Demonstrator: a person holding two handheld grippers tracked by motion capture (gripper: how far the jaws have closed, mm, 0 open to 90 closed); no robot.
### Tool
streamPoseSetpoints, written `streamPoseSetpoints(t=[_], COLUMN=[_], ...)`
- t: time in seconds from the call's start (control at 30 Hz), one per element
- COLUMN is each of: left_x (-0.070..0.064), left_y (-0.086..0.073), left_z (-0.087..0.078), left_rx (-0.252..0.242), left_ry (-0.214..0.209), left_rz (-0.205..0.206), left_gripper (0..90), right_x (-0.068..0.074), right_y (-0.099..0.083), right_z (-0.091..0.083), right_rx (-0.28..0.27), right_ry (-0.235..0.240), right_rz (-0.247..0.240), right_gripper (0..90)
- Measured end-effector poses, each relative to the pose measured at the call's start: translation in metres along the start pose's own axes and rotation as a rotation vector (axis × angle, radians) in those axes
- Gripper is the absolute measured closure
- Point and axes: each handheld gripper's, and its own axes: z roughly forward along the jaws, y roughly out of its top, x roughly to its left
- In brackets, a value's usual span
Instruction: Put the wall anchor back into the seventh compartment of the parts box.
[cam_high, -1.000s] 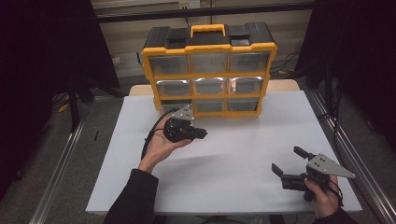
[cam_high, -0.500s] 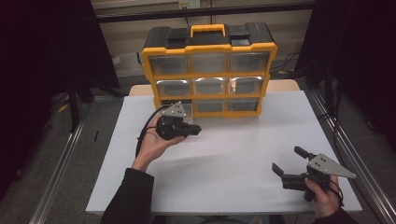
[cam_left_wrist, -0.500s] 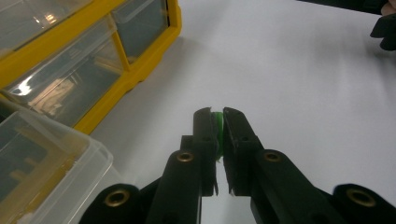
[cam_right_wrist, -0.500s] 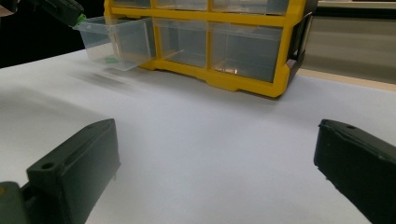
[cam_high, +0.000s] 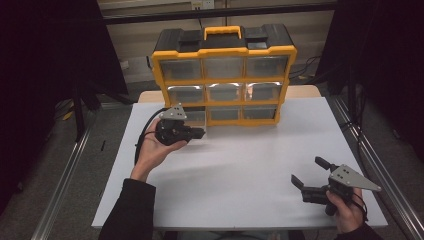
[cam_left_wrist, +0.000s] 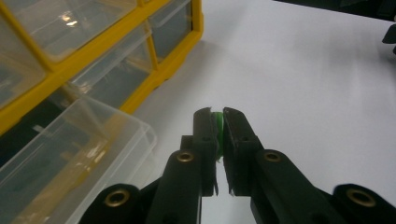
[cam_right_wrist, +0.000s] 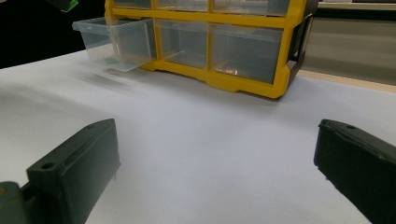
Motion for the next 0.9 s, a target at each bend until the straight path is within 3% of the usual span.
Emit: streamPoseSetpoints(t=[0.33,0.63,0.9], left_x=[0.016,0.031,0.045], left_y=[0.004,0.009,0.009], left_z=[-0.017,-0.032,-0.033], left_rx=[0.004,0.046,0.077], left_ry=[0.044,0.094,0.123], left_rz=[-0.008,-0.012,-0.04], left_gripper=[84.6,84.6,84.6], right_x=[0.0,0.0,0.001], right_y=[0.0,0.0,0.0], right_z=[0.0,0.0,0.0], right_rx=[-0.008,-0.01,-0.014], right_ry=[0.004,0.008,0.008], right_rz=[0.004,0.004,-0.002], right_gripper=[0.0,0.0,0.0])
